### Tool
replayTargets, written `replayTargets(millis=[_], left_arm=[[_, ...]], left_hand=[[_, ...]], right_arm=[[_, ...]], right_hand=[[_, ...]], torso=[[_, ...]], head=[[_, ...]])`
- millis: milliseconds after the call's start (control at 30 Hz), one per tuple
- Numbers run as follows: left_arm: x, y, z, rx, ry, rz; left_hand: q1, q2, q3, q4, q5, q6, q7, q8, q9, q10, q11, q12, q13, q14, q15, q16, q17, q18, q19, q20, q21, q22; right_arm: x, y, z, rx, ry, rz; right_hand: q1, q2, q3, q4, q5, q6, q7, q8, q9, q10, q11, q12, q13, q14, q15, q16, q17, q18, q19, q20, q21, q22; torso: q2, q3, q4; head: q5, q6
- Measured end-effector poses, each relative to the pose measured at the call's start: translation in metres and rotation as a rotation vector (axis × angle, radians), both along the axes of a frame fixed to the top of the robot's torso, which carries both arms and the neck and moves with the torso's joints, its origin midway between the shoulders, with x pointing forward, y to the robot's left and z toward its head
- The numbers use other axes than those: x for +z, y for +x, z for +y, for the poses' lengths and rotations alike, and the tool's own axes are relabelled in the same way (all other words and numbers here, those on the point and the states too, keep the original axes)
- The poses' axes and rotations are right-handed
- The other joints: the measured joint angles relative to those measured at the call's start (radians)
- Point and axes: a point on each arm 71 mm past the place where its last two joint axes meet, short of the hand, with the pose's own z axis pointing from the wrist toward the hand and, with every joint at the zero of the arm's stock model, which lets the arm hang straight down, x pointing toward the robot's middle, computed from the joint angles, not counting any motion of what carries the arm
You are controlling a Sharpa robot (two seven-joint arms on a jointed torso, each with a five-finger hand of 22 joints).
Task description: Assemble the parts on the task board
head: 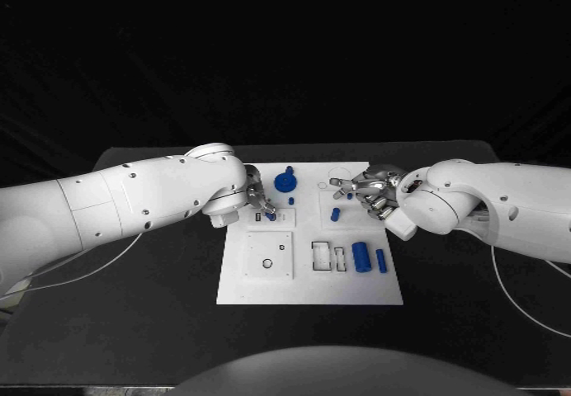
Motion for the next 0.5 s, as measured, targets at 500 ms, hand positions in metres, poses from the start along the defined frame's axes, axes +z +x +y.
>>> replayTargets(millis=[500], left_arm=[[-0.0003,-0.0003,-0.0001,0.001,-0.001,-0.002]], left_hand=[[0.0,0.0,0.002,0.004,0.0,0.0,0.0,-0.003,0.001,0.0,0.0,0.0,0.0,0.0,0.0,0.0,0.0,0.0,0.0,0.0,-0.004,0.0]], right_arm=[[0.0,0.0,0.0009,0.002,0.001,0.0]], right_hand=[[0.0,0.0,0.0,0.0,0.0,0.0,0.0,0.0,0.001,0.0,0.0,0.0,0.0,0.0,0.0,0.0,0.0,0.0,0.0,0.0,0.0,0.0]], torso=[[0.0,0.0002,-0.0012]], head=[[0.003,0.002]])
